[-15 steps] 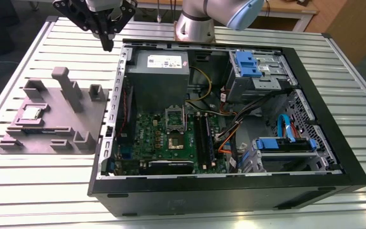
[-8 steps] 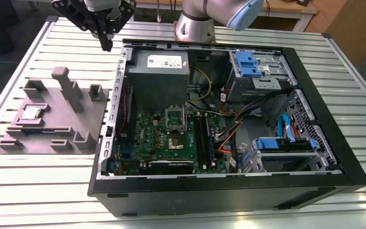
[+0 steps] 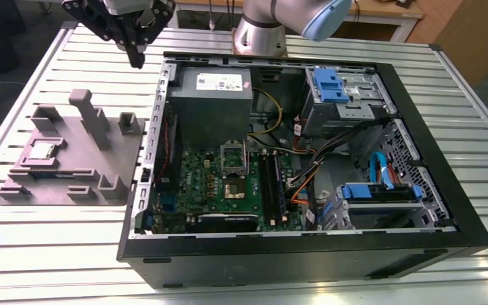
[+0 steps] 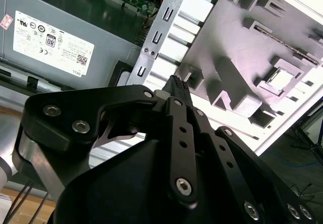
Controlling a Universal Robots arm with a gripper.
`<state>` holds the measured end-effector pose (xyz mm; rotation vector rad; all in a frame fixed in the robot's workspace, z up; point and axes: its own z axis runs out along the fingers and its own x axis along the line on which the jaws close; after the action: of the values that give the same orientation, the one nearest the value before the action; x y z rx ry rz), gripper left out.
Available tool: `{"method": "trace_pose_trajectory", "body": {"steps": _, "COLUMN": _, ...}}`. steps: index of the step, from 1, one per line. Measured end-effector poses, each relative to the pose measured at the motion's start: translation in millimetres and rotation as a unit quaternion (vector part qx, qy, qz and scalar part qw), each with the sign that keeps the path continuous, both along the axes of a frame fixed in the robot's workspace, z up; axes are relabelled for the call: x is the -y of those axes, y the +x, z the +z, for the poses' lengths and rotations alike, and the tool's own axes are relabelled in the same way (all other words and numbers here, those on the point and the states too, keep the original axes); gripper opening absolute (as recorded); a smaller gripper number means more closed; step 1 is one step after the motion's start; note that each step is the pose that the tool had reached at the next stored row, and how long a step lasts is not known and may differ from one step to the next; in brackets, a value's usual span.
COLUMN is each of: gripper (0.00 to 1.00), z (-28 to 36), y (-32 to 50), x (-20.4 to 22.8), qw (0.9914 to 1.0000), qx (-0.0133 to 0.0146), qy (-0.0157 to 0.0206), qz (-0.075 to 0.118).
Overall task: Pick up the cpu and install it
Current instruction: 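Reach for the cpu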
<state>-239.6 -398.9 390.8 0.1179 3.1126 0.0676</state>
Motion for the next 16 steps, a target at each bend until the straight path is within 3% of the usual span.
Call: {"method": "trace_pose_trajectory", "body": {"steps": 16, "gripper": 0.10, "z": 0.0, "y": -3.3, "x": 0.0, "qw": 1.00000, "qx": 0.0000, "qy": 0.0000, "qz": 0.000}}
